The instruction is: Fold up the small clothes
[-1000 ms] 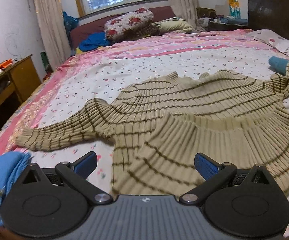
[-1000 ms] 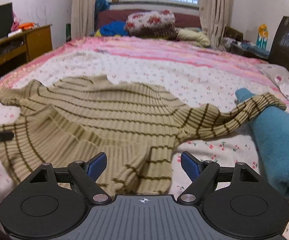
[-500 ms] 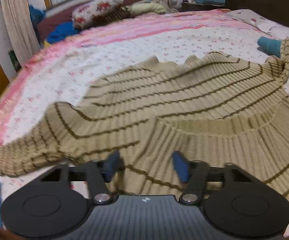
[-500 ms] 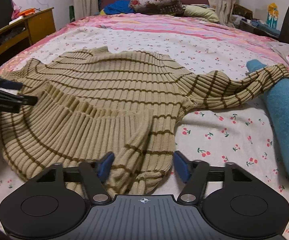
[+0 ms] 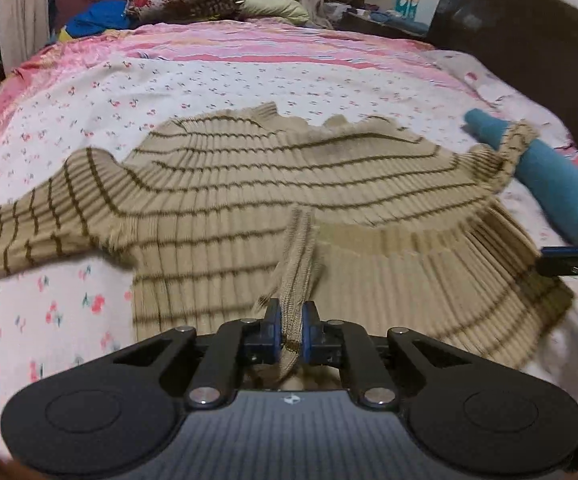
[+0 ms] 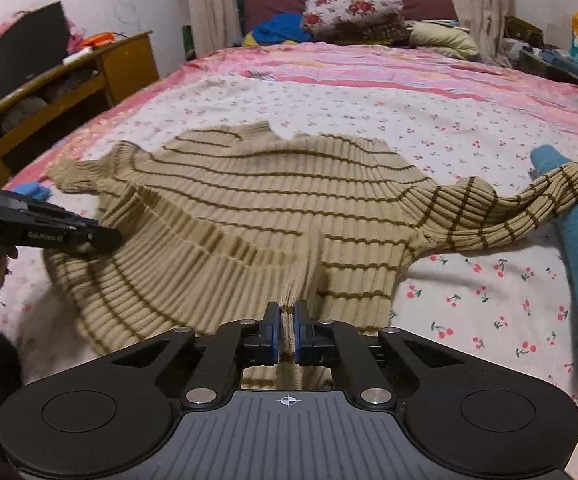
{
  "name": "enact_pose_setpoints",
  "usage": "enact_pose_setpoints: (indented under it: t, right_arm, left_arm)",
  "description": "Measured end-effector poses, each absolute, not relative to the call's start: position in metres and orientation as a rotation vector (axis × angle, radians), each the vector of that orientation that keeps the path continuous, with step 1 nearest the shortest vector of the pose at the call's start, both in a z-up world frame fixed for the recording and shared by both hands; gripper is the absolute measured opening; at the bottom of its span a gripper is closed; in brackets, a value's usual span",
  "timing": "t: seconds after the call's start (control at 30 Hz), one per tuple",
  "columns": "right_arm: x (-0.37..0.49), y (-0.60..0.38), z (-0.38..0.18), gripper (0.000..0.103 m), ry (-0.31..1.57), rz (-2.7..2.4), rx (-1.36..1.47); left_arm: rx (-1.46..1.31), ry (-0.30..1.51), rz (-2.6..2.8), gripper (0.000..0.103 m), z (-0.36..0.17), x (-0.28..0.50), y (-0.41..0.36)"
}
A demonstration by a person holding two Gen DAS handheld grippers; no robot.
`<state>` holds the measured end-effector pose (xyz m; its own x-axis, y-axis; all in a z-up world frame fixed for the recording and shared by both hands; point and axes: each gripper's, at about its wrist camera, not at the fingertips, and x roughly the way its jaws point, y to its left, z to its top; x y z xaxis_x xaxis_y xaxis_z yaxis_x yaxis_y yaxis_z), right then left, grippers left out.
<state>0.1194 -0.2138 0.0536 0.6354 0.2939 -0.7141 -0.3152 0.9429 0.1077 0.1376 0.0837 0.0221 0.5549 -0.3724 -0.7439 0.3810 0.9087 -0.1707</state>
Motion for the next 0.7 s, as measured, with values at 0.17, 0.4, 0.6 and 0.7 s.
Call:
enact_pose_setpoints:
  t: [0.17,0.4,0.6,0.7]
  right_arm:
    - [0.098,-0.215,0.062,0.002,0.823,0.403,-0.036]
    - [0.059,-0.217,0.062,0.003,0.869,0.442,-0.144]
    - [0.078,-0.206,0.058,0.018,0.787,0.38,-0.184]
    - [0.099,-0.184,0.051,0.05,0.749,0.382,-0.252]
  left_arm:
    - [-0.017,0.893,-0.489,0.017,0.03,0.099,0.097]
    - [-0.055,0.921,-0.464,0.017,0.034,0.052,0.121]
    - [-0.119,0.904,-0.433,0.017,0.031,0.047,0.127]
    - [-0.123,0.89,-0.437,0.017,0.034,0.046,0.125]
